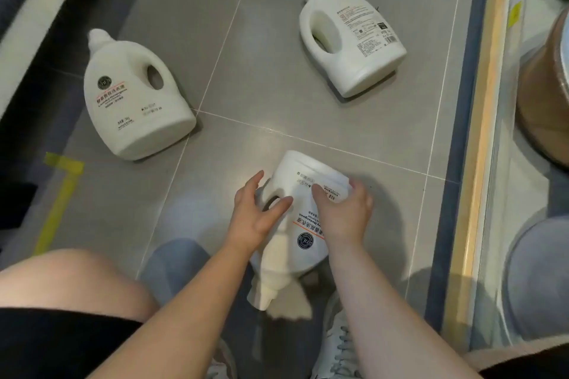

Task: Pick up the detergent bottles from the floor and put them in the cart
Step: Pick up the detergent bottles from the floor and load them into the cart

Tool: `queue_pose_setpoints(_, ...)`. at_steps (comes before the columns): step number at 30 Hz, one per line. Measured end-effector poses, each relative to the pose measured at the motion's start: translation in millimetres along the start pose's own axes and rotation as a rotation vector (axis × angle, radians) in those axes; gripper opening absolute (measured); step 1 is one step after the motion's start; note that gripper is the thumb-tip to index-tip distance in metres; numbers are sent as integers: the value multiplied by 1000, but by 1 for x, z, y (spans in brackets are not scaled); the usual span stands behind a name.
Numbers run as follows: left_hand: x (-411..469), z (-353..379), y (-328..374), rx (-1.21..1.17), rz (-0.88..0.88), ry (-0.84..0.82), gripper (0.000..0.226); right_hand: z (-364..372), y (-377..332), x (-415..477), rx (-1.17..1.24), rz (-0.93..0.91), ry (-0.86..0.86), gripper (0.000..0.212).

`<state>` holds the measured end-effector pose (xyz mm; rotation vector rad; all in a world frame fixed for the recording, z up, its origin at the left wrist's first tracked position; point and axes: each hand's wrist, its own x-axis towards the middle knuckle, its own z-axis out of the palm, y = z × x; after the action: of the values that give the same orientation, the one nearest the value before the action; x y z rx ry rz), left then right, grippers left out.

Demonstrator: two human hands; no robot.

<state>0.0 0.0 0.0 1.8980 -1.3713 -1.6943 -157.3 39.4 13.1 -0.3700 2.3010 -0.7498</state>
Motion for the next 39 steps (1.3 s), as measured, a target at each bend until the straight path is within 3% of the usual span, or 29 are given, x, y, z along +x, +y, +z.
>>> queue_pose_setpoints(2,2,1,-2,42,-16,-16,115,2,4,4,-68,115,24,86)
queue_pose_setpoints(6,2,9,-8,166,-106,-40,112,8,19,6,-25,427,-98,84)
queue_pose_setpoints(11,20,19,0,377,-170,-80,94,11,26,9,-45,426,-105,84)
queue_pose_setpoints(19,47,10,23,587,-46,-250,91,17,27,-19,49,553,-14,87)
queue_pose_setpoints(23,68,14,55,901,114,-425,89,25,41,-45,26,635,-215,107)
queue_pose_setpoints(26,73,17,67,1004,246,-480,88,20,30,-55,105,729,-440,50)
queue_pose_setpoints(28,63,15,65,907,303,-324,89,5,7,-45,-136,553,-585,41)
queue_pose_setpoints(30,47,9,56,661,274,15,91,-10,-20,-22,-495,176,-528,49)
queue_pose_setpoints(33,20,5,33,276,-30,484,106,-21,-69,16,-596,-250,-355,57)
queue_pose_setpoints(36,0,10,17,13,-397,637,119,-9,-95,42,-765,-536,-485,92)
queue_pose_setpoints(39,-7,19,-6,-113,-620,628,113,9,-79,58,-981,-574,-711,111)
